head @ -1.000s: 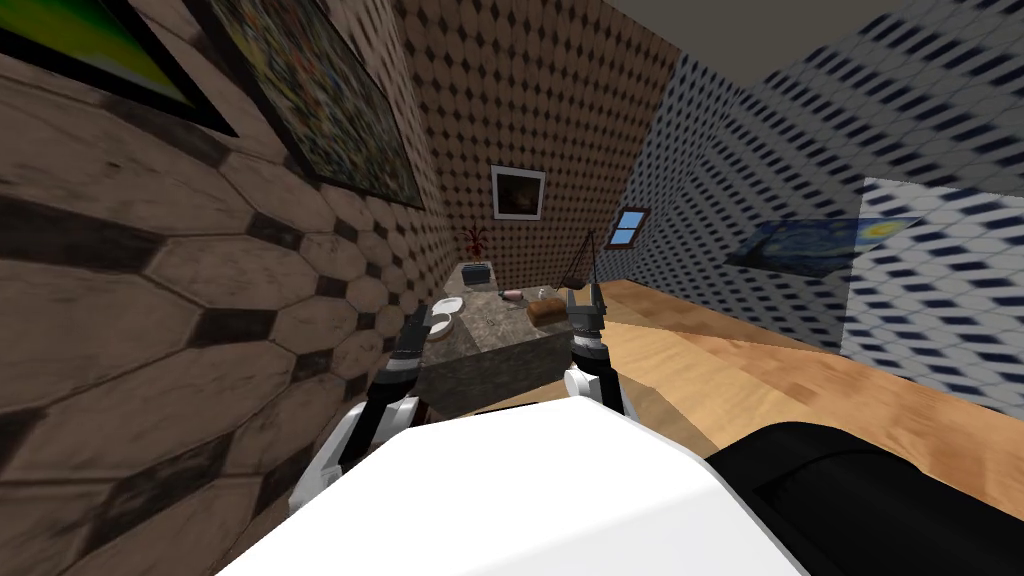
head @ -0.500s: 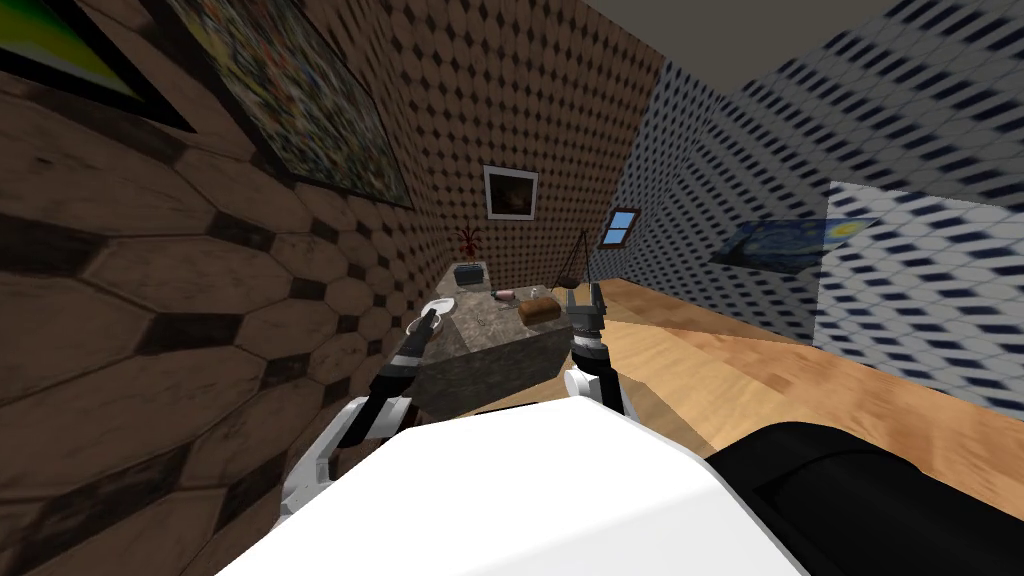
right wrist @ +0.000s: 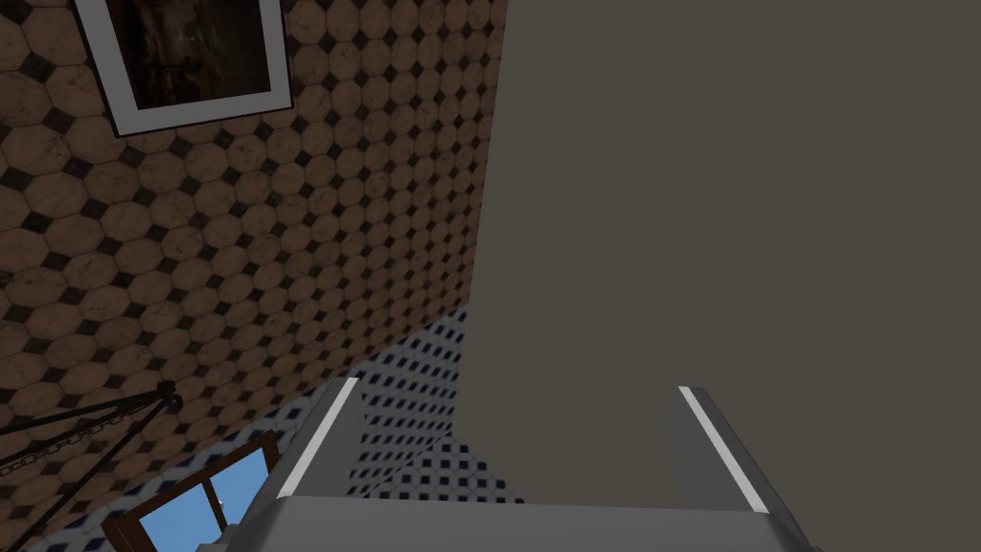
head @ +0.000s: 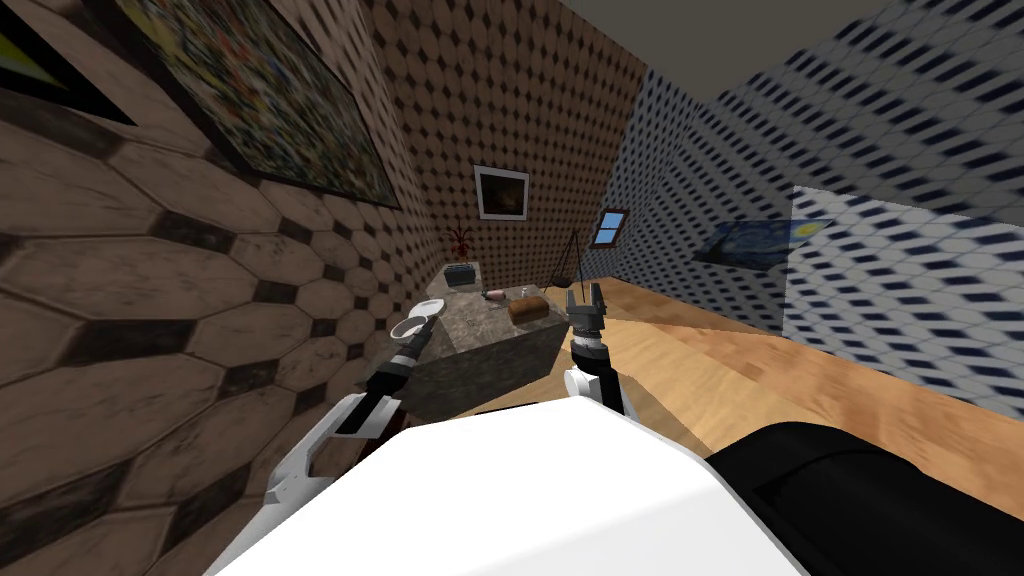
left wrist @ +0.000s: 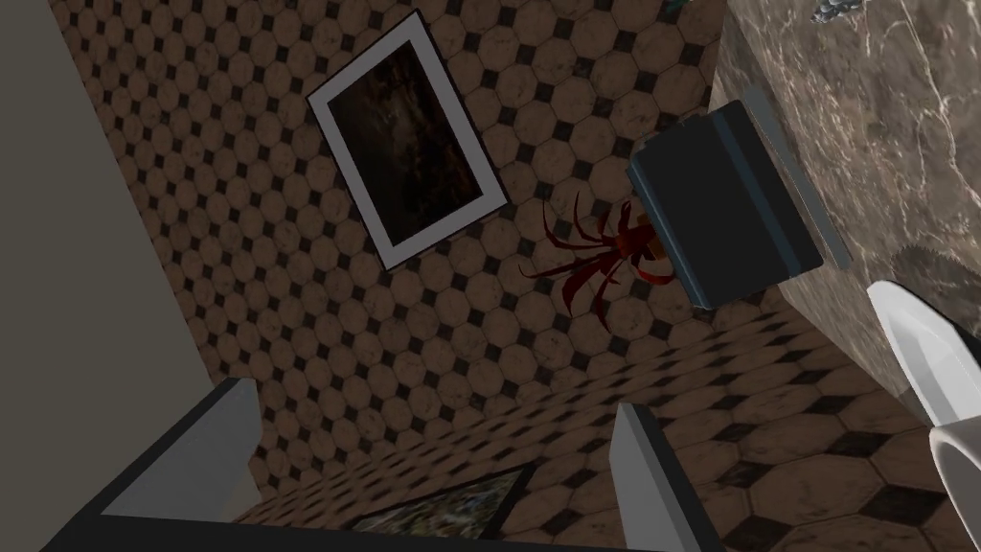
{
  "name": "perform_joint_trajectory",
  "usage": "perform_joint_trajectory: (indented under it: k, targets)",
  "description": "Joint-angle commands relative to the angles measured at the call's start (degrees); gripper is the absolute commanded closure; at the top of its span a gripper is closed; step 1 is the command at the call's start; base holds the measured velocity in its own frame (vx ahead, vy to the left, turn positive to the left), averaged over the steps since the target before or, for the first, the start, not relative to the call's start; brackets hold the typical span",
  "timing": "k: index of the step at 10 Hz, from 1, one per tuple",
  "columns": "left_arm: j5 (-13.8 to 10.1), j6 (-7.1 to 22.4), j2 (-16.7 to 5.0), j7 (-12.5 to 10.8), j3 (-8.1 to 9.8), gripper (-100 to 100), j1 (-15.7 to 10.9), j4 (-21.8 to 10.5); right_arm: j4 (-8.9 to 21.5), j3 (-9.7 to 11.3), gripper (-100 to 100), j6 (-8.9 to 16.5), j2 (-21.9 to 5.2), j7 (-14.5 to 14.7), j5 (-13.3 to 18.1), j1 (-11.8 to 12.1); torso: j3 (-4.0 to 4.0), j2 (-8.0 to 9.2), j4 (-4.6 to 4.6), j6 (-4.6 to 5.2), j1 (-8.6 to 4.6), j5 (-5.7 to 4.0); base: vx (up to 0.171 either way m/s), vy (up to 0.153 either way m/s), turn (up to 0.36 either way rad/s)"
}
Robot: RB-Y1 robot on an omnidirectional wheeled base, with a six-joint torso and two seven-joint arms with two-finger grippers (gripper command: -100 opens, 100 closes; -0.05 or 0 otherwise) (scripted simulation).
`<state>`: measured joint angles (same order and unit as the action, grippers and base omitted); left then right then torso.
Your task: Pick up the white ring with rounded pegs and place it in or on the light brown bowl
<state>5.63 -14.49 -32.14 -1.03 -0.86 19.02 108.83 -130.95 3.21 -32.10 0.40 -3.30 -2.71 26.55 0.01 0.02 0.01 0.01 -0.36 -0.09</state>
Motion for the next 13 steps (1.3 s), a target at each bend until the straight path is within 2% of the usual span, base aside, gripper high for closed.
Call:
perform_joint_trajectory:
  k: [1, 5, 6, 9, 10, 12, 13]
  targets:
    - [0.15, 1.96, -1.20, -0.36, -0.31, -100, -0.34, -0.55, 0.00, 0.00, 0, 0.00, 0.00, 0.00, 0.00, 0.00, 0.00, 0.00, 0.00, 0.00, 0.00, 0.00, -0.002, -0.073, -0.034]
    - [0.22, 8.42, -8.80, -2.36, -1.82, -100, -2.63, -6.52, 0.00, 0.00, 0, 0.00, 0.00, 0.00, 0.00, 0.00, 0.04, 0.08, 0.01, -0.01, 0.02, 0.00, -0.015, -0.095, -0.093]
    - [0.22, 8.67, -8.83, -2.36, -1.82, -100, -2.63, -6.52, 0.00, 0.00, 0, 0.00, 0.00, 0.00, 0.00, 0.00, 0.04, 0.07, 0.01, -0.02, -0.01, 0.00, -0.003, -0.076, -0.042]
    - [0.04, 13.15, -13.81, -3.11, -3.84, -100, -4.42, -10.47, 0.00, 0.00, 0, 0.00, -0.01, 0.00, 0.00, 0.00, 0.00, 0.00, 0.00, -0.02, 0.14, 0.03, 0.007, -0.066, -0.119]
    - [0.04, 13.44, -13.81, -3.11, -3.84, -100, -4.42, -10.47, 0.00, 0.00, 0, 0.00, 0.00, 0.00, 0.00, 0.00, -0.02, -0.03, -0.01, -0.02, 0.12, 0.02, 0.012, -0.050, -0.051]
    - [-0.23, 16.62, -16.80, -3.30, -5.73, -100, -5.71, -12.91, 0.00, -0.01, 0, 0.00, -0.01, 0.00, 0.00, 0.00, -0.03, -0.05, -0.01, -0.02, 0.21, 0.04, 0.021, -0.048, -0.130]
    - [-0.23, 16.66, -16.80, -3.30, -5.73, -100, -5.71, -12.91, 0.00, -0.01, 0, 0.00, -0.01, 0.00, 0.00, 0.00, -0.04, -0.06, -0.02, -0.02, 0.20, 0.04, 0.016, -0.031, -0.053]
